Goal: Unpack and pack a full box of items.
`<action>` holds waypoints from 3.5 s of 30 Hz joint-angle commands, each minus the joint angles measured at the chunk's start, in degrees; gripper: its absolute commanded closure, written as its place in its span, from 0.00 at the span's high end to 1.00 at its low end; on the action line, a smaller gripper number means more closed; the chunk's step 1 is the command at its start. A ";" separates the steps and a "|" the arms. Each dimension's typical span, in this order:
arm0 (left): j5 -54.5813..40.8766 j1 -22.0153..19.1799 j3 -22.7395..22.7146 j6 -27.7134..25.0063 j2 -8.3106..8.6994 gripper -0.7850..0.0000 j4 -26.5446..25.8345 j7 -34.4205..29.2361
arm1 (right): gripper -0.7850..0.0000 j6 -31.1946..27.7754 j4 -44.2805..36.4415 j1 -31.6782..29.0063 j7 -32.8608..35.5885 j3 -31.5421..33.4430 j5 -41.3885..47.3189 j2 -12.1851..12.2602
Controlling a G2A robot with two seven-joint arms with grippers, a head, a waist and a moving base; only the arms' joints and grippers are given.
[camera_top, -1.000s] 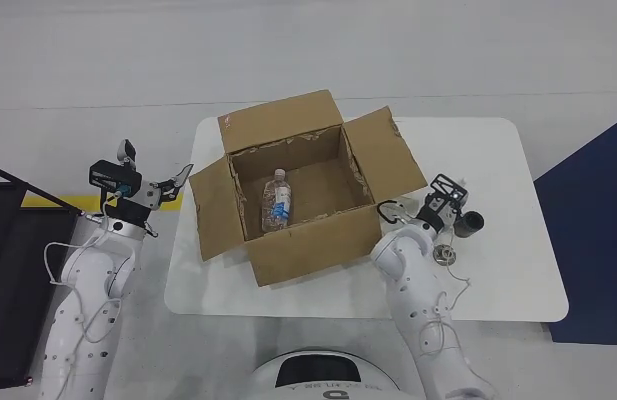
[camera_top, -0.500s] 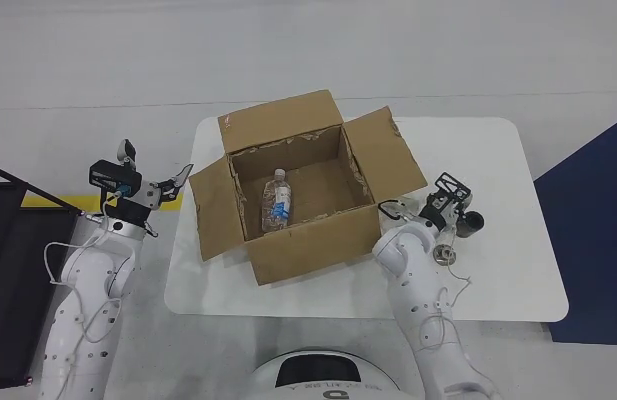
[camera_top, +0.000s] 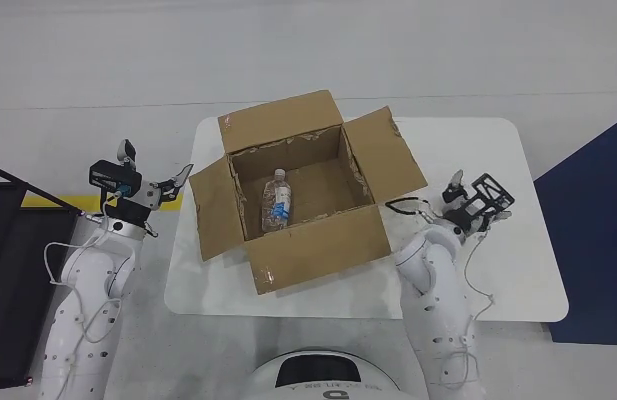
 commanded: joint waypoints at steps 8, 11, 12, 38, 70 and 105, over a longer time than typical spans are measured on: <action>0.00 0.00 0.00 0.00 0.00 1.00 0.00 0.00 | 1.00 -12.97 -22.91 -10.07 16.11 -3.39 9.13 0.35; 0.00 0.00 0.00 0.00 0.00 1.00 0.00 0.00 | 1.00 -16.96 -26.65 -11.55 22.66 -6.62 6.56 0.75; 0.00 0.00 0.00 0.00 0.00 1.00 0.00 0.00 | 1.00 -18.27 -27.83 -11.78 24.86 -8.10 6.56 0.83; 0.00 0.00 0.00 0.00 0.00 1.00 0.00 0.00 | 1.00 -34.72 -15.10 3.19 49.24 -21.37 11.14 1.02; 0.00 0.00 0.00 0.00 0.00 1.00 0.00 0.00 | 0.35 -25.79 49.36 41.97 50.02 -35.92 25.14 -7.42; 0.00 0.00 0.00 0.00 0.00 1.00 0.00 0.00 | 0.00 -45.98 -22.80 -5.03 27.20 -11.32 27.06 -0.11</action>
